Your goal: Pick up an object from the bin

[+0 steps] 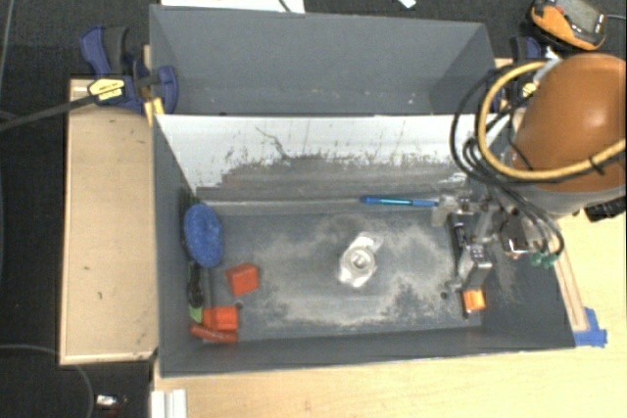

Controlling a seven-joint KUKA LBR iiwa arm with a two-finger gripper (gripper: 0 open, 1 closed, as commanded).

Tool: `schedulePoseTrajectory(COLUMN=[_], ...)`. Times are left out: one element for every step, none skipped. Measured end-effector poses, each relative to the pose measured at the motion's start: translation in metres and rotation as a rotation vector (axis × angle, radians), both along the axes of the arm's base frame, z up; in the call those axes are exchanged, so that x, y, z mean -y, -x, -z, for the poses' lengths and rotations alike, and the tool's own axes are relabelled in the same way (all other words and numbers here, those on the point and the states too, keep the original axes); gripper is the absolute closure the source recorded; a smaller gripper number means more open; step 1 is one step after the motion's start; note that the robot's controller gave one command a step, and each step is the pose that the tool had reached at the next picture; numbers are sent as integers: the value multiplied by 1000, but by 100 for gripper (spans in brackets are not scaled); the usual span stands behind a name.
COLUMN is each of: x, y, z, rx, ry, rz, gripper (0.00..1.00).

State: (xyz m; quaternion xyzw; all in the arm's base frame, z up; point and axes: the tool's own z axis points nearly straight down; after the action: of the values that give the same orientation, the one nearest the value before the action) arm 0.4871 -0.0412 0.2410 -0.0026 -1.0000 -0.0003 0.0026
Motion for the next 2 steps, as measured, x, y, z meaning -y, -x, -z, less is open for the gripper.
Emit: schedulePoseTrajectory(x=[0, -47], y=[-1, -34], z=[-4, 89], rx=[8, 14], ry=[1, 1], rz=[-2, -79], gripper=[0, 0])
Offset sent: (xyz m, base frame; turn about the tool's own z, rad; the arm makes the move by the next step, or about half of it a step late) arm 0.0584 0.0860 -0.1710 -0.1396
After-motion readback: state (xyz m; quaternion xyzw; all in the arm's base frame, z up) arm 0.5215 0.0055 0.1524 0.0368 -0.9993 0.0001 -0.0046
